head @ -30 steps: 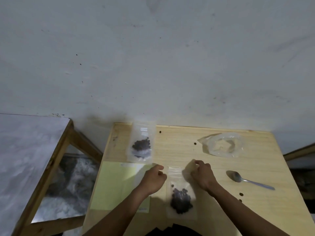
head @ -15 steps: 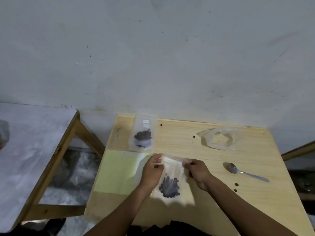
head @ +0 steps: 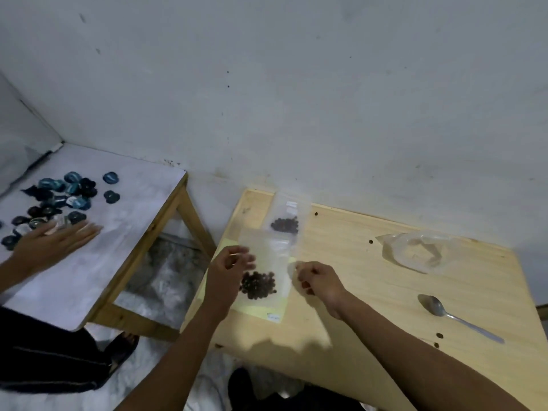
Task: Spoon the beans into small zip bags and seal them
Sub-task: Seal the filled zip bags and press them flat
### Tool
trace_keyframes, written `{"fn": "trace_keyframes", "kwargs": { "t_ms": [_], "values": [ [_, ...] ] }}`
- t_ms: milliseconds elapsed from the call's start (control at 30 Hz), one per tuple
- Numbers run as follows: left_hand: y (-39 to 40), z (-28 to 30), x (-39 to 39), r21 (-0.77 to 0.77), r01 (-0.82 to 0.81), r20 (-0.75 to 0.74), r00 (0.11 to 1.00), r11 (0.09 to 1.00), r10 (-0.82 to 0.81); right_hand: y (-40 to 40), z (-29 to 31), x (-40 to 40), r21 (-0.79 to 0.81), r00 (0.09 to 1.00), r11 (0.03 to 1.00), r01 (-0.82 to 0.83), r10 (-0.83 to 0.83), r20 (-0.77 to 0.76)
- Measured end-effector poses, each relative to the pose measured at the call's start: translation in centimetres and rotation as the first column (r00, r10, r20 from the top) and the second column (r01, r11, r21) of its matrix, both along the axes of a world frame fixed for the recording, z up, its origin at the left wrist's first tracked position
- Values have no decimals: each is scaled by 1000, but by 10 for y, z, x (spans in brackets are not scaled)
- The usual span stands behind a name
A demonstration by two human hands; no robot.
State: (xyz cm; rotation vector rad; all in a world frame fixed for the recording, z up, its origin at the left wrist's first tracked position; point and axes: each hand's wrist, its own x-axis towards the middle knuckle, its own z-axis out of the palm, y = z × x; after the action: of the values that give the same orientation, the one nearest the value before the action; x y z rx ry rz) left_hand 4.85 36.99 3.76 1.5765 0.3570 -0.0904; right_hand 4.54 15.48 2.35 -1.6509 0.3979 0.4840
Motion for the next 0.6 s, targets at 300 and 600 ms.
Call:
{"fn": "trace_keyframes", "kwargs": {
  "t_ms": [300,600],
  "values": [
    [43,-2,-25,-48,-153,-52,987,987,151,43,-43,-28,-634,635,551,-542,763,121],
    [47,-4,-37,-32,-142,-65,988,989,140,45,-53,-27,-477,813,738,-477,577,80]
  ]
}}
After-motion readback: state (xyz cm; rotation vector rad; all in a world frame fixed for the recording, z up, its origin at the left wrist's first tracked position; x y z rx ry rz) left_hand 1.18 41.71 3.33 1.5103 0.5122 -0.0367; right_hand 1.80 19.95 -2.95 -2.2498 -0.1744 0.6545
